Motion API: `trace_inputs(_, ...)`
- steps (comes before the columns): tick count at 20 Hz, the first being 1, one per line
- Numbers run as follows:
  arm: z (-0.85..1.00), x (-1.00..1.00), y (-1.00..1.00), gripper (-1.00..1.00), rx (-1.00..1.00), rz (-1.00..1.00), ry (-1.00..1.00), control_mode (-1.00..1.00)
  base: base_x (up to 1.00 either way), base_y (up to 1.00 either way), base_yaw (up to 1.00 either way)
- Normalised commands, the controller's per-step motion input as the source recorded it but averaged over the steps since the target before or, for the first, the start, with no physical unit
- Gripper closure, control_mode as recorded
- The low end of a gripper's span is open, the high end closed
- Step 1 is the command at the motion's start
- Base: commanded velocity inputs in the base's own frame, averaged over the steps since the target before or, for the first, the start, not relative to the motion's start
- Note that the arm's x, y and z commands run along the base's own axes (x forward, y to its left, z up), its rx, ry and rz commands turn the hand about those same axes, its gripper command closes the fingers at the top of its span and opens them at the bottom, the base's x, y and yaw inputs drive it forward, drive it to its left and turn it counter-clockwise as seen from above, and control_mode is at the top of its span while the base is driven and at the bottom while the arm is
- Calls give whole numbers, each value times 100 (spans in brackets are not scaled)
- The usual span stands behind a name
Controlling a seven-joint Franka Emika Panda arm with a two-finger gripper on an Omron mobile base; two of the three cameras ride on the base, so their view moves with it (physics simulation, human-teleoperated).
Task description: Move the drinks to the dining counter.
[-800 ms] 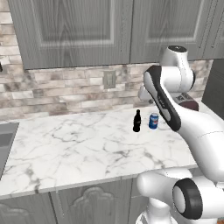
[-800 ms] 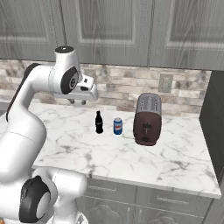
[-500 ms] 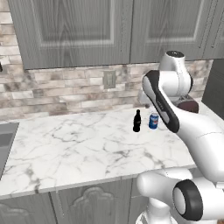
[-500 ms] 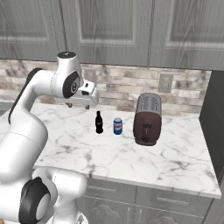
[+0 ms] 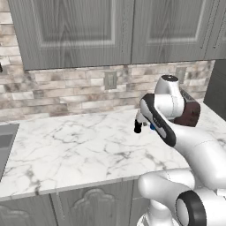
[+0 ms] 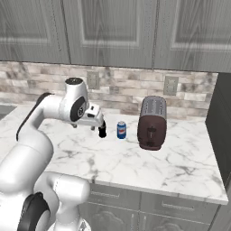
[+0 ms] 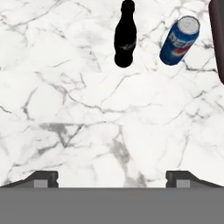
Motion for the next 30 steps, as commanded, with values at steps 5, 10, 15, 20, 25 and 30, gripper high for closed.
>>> trace_inputs(5, -15, 38, 0, -100, 0, 0, 1, -100, 0, 0, 0)
trace_inputs(10, -1, 62, 0, -100, 0, 0, 6, -100, 0, 0, 0)
trace_inputs(15, 0, 58, 0, -100, 0, 0, 10, -100, 0, 0, 0)
trace_inputs(20, -1, 48, -4, -100, 0, 0, 7, -100, 0, 0, 0)
trace_inputs(25, -3, 35, -9, -100, 0, 0, 4, -100, 0, 0, 0)
trace_inputs(30, -15, 22, -8, -100, 0, 0, 3, -100, 0, 0, 0)
